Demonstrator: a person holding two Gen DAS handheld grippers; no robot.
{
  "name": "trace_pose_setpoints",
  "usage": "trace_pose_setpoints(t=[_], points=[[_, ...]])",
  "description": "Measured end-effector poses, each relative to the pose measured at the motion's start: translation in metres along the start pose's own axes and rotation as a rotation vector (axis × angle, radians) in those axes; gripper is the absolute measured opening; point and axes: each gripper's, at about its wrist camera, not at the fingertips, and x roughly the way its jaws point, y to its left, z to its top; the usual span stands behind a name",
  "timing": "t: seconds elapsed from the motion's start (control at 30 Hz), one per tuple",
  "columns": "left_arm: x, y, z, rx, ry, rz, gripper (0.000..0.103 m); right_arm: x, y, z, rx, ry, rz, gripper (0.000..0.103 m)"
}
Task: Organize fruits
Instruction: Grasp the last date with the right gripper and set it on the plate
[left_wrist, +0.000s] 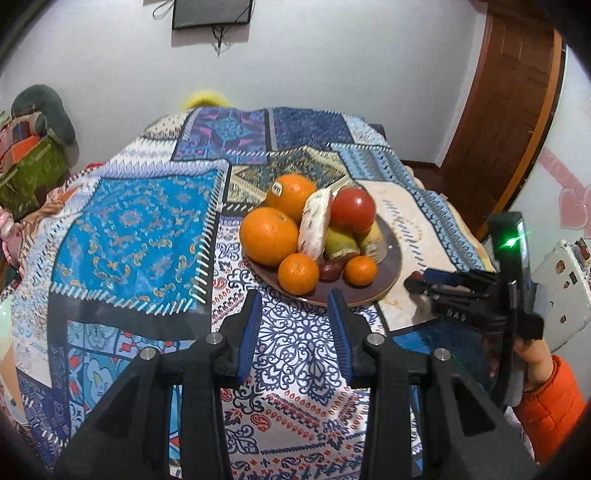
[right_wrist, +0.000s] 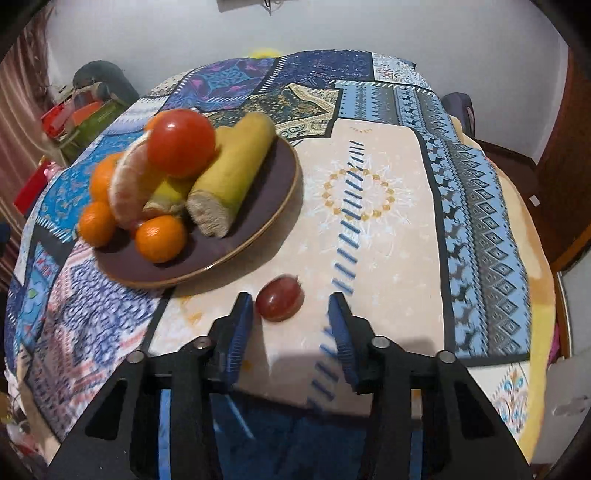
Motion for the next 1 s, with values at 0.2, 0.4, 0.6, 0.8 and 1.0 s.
trace_pose_setpoints(t=[0.2,0.4,0.6,0.8,1.0], points=[[0.013,0.003,-0.003,-0.017,0.016,-0.008,0.037,-0.002,0.004,0.004,-0.023,-0.003,0.017,0.022],[0.013,0.001,-0.003,-0.01,0.009,-0.004,0.037,-0.019,0.019,0.009,-0.044,-0.053,0.057,0.022],[0.009,0.003,-0.004,-0.019,0.0,-0.015,0.037,-0.017,0.045,0.026,-0.099,-0.077,0.082,0.024],[-0.005,0.006,0.0,-0.024,-0.031,-0.016,0.037,-0.011,0.052,0.03,-0.106,-0.076,0.076,0.04],[-0.042,-0.004,0.011,-0.017,-0.13,0.005,0.037,-0.059,0.051,0.032,-0.088,-0.163,0.085,0.04]])
